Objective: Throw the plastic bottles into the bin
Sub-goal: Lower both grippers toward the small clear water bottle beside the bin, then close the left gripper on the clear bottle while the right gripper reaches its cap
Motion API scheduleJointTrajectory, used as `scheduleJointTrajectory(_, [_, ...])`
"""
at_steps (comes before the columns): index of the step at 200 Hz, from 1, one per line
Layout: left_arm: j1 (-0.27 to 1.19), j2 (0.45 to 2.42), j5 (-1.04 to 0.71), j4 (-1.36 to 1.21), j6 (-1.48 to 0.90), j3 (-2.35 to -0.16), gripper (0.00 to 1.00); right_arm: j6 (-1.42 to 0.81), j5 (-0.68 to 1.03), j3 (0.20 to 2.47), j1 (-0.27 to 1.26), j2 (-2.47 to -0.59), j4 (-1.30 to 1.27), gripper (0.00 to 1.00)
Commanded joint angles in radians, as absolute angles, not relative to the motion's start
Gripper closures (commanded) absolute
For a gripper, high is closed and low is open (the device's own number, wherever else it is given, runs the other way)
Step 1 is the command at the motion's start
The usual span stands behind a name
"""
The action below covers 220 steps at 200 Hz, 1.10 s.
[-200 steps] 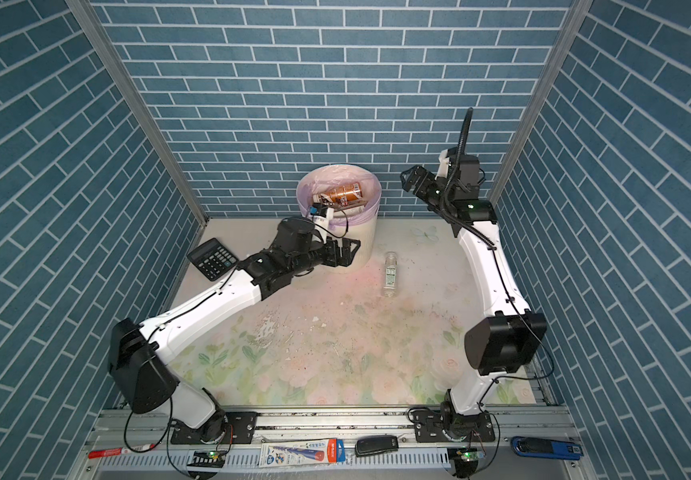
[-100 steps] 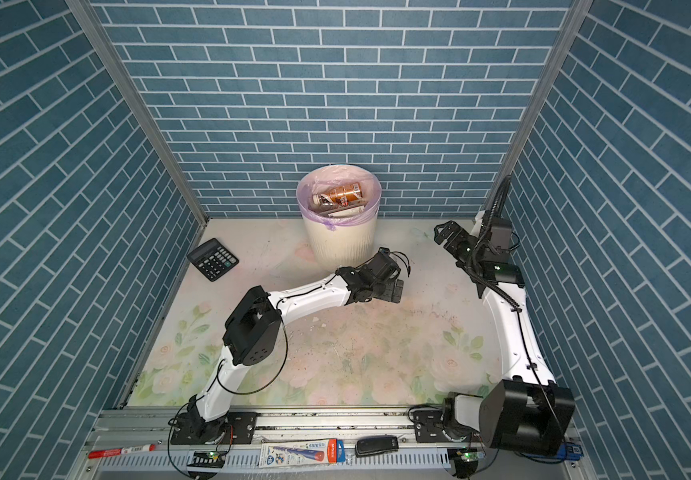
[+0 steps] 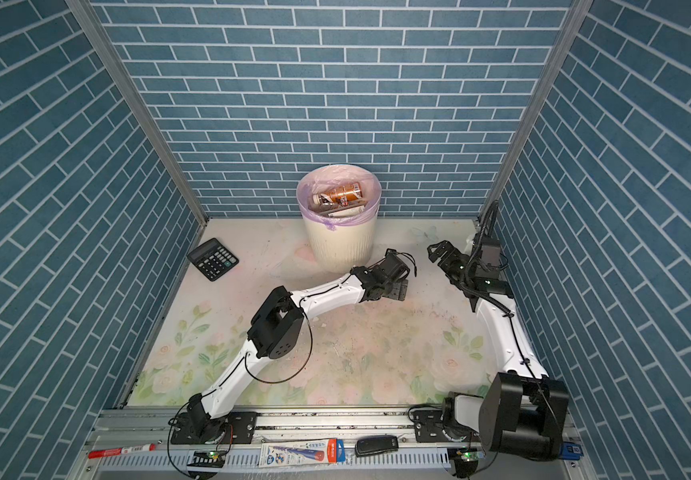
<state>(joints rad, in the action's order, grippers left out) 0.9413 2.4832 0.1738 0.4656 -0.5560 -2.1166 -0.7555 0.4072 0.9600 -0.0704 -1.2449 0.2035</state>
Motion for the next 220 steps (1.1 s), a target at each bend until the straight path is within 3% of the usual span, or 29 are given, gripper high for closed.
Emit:
scheduleJointTrajectory(1, [0.929,2.505,0.162,0.485,-0.544,-2.127,0.20,-0.775,0.420,0.931,-0.072,-1.227,0.168,0.01])
scheduleJointTrajectory(27, [0.920,2.482,0.136,0.442,-0.525,-2.086,0.36,-0.779,0.426,0.933,-0.072,-1.241,0.161,0.01])
scheduleJointTrajectory(53, [0.913,2.420,0.104,0.377,-0.499,-2.003,0.44,-0.785,0.432,0.927,-0.072,-1.247,0.153,0.01])
scheduleJointTrajectory(150, [0.908,2.091,-0.156,-0.061,-0.465,-1.571,0.45,-0.821,0.584,0.917,-0.059,-1.282,0.091,0.04])
scheduleJointTrajectory(220, [0.937,1.993,-0.248,-0.120,-0.409,-1.522,0.46,-0.849,0.631,0.959,0.016,-1.379,0.009,0.11])
